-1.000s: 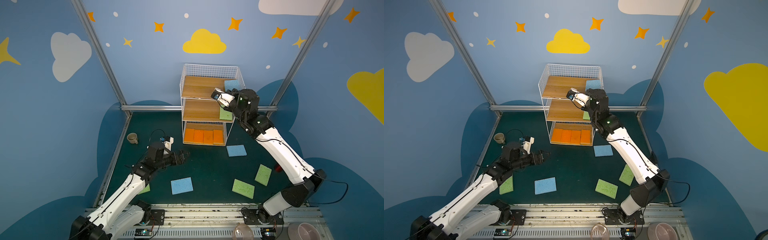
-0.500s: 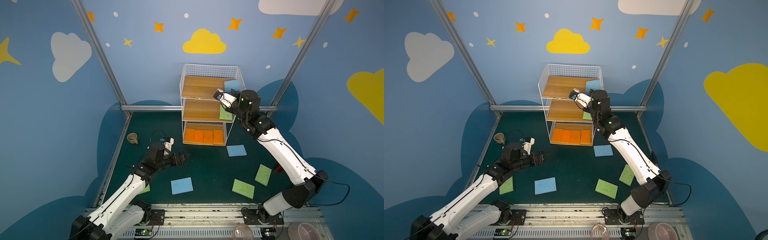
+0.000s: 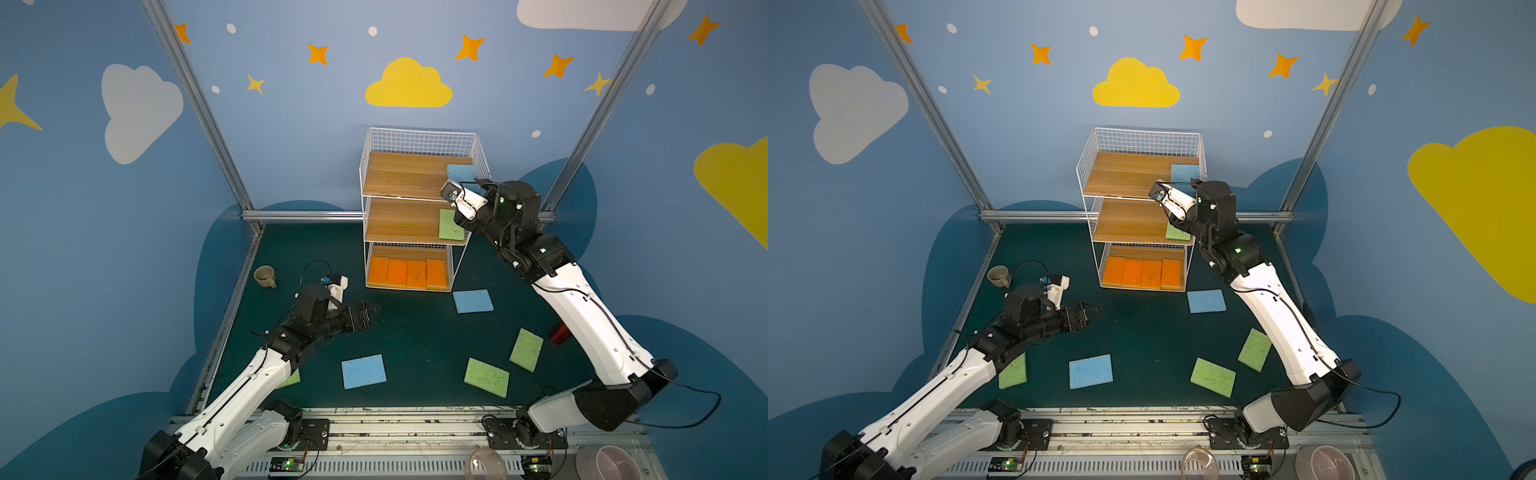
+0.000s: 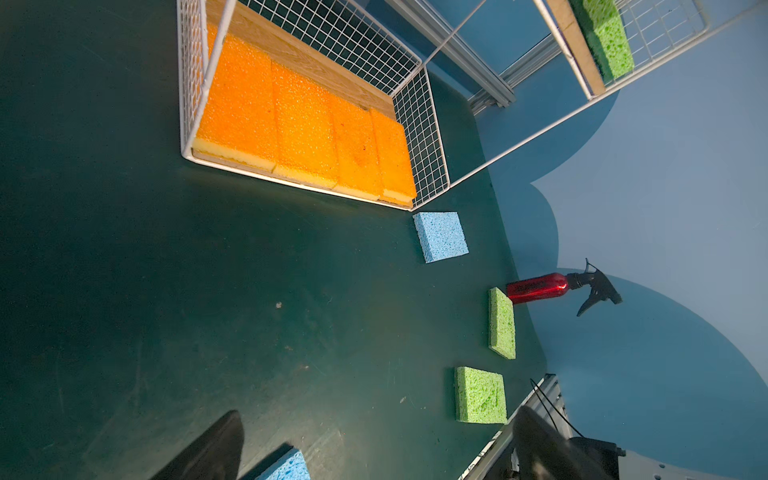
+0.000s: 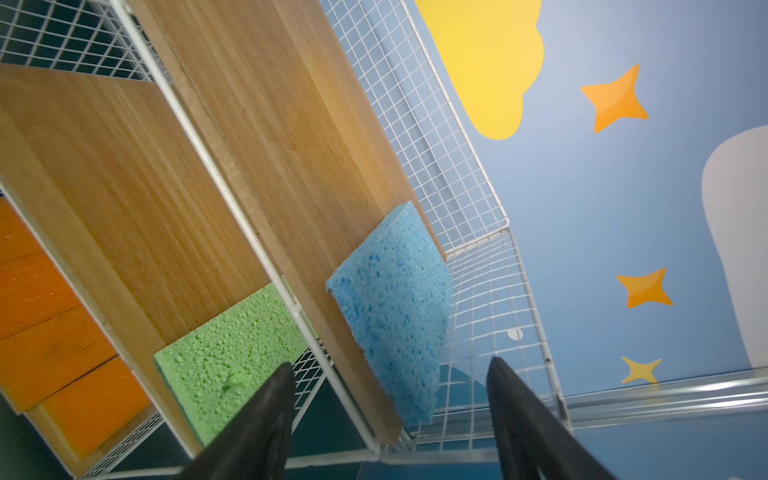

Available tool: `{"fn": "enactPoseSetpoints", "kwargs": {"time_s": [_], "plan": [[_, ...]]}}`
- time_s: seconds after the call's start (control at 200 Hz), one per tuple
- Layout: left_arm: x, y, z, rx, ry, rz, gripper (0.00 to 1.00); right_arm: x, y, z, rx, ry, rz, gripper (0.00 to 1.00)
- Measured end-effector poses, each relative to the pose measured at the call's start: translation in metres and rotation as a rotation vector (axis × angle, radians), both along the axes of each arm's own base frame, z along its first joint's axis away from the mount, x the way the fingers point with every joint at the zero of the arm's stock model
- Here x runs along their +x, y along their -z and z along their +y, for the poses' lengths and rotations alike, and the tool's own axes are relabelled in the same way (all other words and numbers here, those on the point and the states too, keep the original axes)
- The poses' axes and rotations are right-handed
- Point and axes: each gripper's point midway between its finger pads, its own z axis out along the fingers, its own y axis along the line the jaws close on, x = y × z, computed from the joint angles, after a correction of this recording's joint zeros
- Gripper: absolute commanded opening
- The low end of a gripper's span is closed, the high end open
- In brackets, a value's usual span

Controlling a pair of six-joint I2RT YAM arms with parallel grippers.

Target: Place and organize the cleaning sponges onto the shelf

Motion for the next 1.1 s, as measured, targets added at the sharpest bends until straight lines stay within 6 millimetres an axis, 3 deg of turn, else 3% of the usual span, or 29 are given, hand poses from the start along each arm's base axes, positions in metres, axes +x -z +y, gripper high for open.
{"fn": "enactPoseSetpoints", "kwargs": {"time_s": [0.265,0.496,0.631,0.771,1.101], "plan": [[-0.002,0.006,0.001,0.012,-0.002,0.009,0.99,-0.017,0.014,0.008,0.077,-0.073,0.114,0.82],[-0.010,0.044,0.021,0.125,-0.078,0.106,0.96,-0.061,-0.011,0.008,0.311,-0.133,0.204,0.74],[-0.022,0.075,0.035,0.183,-0.117,0.177,0.89,-0.089,-0.009,0.015,0.464,-0.171,0.293,0.68],[-0.041,0.100,0.048,0.229,-0.145,0.237,0.82,-0.114,0.035,0.029,0.581,-0.205,0.469,0.65],[-0.077,0.146,0.060,0.287,-0.169,0.341,0.66,-0.146,0.184,0.061,0.724,-0.166,0.894,0.66]]}}
